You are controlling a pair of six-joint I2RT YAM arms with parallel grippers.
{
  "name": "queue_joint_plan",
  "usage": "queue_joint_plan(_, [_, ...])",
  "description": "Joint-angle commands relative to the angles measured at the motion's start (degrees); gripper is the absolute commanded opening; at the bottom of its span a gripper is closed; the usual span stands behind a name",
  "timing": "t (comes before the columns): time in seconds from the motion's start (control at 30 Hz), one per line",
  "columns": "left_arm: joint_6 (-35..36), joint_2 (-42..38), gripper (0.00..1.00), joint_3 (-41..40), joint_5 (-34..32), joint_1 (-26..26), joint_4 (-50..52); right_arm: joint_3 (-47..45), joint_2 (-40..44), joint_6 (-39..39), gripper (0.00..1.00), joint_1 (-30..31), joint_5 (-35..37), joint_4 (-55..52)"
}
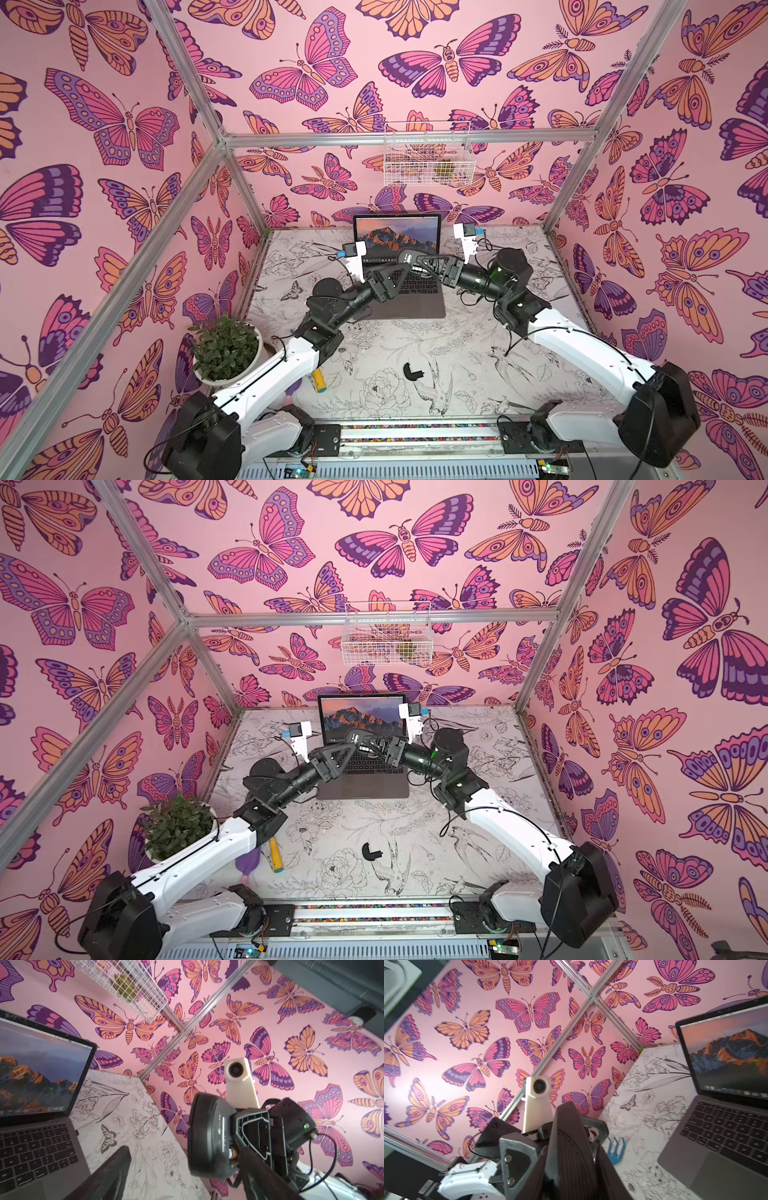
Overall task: Insert the wireless mouse receiver into the laptop
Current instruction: Pick up the mouse from the center of the board.
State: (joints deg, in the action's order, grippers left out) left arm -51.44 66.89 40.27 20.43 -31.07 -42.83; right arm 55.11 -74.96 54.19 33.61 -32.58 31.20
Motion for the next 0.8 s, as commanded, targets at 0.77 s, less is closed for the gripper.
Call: queue_joint_plan(0.77, [-9.72,5.44,0.43,3.37,4.09,0.54,-17.26,-0.62,-0.45,6.98,0.00,3.27,1.68,6.94])
